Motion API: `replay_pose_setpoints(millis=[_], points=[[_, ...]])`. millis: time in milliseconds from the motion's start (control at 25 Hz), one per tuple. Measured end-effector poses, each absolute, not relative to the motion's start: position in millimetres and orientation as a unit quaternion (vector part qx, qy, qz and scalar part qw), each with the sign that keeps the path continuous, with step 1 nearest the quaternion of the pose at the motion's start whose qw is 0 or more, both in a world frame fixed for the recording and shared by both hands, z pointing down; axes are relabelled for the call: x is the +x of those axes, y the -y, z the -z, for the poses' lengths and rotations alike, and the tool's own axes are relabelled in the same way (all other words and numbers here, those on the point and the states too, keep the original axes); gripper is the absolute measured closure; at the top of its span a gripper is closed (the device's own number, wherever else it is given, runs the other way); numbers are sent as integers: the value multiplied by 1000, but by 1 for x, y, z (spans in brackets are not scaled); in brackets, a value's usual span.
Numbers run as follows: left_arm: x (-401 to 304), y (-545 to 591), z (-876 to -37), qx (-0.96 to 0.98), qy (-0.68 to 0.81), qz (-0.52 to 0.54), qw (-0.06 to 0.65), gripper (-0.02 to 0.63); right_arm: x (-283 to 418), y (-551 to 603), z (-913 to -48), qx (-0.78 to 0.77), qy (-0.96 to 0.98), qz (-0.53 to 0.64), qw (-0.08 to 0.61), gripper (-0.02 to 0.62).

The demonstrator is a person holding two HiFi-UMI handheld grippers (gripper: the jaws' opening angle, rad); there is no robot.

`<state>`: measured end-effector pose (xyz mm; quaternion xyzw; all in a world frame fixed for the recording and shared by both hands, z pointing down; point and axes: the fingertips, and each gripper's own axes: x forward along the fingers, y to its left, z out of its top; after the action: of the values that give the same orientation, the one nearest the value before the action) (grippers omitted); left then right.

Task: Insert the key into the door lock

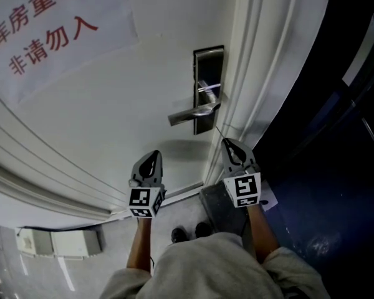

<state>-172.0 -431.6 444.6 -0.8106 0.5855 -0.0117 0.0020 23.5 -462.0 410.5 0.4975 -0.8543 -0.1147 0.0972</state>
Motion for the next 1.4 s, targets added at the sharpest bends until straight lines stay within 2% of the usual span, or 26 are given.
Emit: replay_pose_setpoints(millis=[480,640,1040,1240,1400], points=[[-179,434,-426,-810,-586,4,19,588,13,476,-365,489,845,188,106,566],[-182,432,-428,-810,-586,6,17,588,8,478,-365,488,822,251,156,566],[-187,428,-430,-813,-582,2,15,588,-5,480,-372,453,685,463,333,566],[-188,427,-430,-815,-579,0,15,588,-8,480,-376,438,631,520,373,566],[-187,427,-429,-817,-577,-3,14,588,-9,482,-374,435,620,531,380,566]])
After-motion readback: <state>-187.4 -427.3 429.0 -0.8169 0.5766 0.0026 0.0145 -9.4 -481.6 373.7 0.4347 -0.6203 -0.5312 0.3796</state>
